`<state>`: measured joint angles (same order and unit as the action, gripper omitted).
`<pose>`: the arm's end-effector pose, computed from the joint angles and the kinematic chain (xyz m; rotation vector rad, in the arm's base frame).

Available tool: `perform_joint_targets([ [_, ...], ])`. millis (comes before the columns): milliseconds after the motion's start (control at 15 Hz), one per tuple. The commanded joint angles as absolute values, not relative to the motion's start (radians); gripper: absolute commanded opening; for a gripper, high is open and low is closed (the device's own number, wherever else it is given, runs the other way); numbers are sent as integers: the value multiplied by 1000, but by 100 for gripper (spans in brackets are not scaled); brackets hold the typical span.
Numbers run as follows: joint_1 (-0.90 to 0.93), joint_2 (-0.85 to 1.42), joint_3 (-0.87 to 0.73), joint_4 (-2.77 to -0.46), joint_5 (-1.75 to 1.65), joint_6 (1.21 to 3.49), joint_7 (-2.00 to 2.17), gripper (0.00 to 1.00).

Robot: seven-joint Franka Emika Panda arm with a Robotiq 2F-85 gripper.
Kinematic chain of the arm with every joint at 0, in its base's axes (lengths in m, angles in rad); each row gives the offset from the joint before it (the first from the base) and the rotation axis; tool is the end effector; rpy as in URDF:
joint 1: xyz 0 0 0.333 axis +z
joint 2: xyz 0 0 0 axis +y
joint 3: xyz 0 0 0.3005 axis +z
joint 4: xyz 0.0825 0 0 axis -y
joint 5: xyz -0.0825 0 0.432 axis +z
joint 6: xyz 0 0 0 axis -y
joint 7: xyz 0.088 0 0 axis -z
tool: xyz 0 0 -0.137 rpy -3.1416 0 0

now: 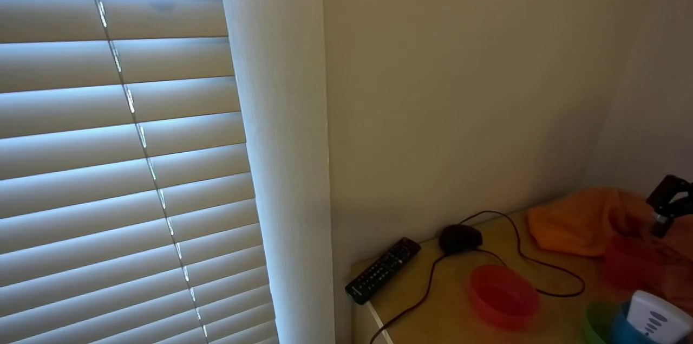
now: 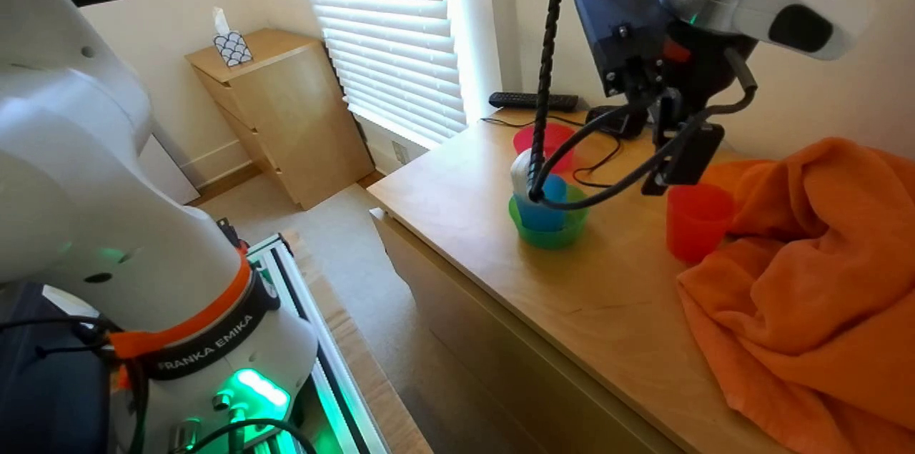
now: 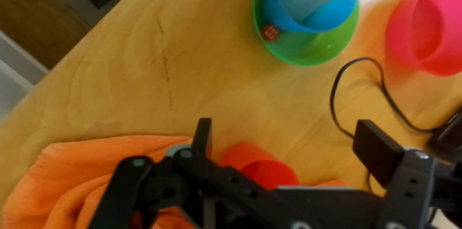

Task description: Put the pink cup in the pink bowl

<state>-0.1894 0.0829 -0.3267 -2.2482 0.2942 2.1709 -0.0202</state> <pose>0.4815 -0.2542 0.2423 -2.7355 0.9716 0.1356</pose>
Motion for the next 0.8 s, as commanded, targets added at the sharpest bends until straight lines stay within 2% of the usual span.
perform_joint_targets([
  [0, -230, 142, -324, -2241, 185, 2258, 156, 100],
  [400, -249, 238, -314, -2237, 182, 2508, 240, 100],
  [733, -239, 277, -273, -2232, 196, 2550, 222, 100],
])
